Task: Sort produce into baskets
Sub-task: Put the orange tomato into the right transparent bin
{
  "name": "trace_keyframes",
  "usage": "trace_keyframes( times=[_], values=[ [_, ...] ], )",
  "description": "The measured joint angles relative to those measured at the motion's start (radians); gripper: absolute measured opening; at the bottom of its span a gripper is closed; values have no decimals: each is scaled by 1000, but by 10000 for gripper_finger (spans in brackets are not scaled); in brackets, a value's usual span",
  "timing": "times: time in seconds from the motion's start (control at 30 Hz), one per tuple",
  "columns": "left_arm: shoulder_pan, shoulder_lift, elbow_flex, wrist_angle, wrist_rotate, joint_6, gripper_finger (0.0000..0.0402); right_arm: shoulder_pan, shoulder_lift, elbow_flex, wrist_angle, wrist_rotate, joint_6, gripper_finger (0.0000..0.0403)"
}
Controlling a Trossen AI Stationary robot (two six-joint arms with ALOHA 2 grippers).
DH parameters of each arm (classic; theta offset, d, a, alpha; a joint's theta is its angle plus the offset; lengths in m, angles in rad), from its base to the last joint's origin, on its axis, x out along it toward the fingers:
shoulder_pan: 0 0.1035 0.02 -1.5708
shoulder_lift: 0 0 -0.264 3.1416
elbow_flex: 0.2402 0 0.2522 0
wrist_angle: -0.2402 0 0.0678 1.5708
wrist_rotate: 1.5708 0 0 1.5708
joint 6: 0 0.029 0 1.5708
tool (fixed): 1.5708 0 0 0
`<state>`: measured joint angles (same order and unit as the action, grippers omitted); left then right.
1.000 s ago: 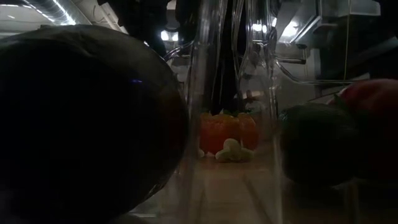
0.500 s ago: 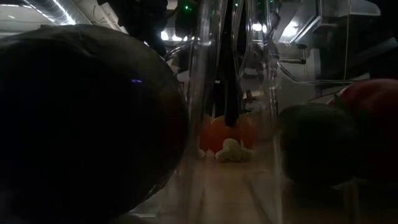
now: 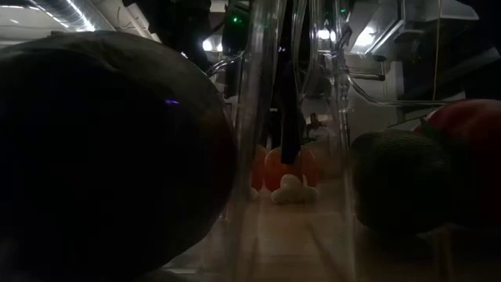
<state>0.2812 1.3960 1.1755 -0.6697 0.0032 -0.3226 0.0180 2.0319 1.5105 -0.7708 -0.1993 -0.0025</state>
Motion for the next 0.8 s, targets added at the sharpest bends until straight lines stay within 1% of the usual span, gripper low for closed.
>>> trace_keyframes(
  times=[0.43,0.5,0.8],
  values=[
    [0,0,0,0,0,0,265,-15,0,0,-9,-13,28,396],
    [0,0,0,0,0,0,265,-15,0,0,-10,-13,29,388],
    [0,0,0,0,0,0,265,-14,-1,0,-17,-22,32,326]
  ],
)
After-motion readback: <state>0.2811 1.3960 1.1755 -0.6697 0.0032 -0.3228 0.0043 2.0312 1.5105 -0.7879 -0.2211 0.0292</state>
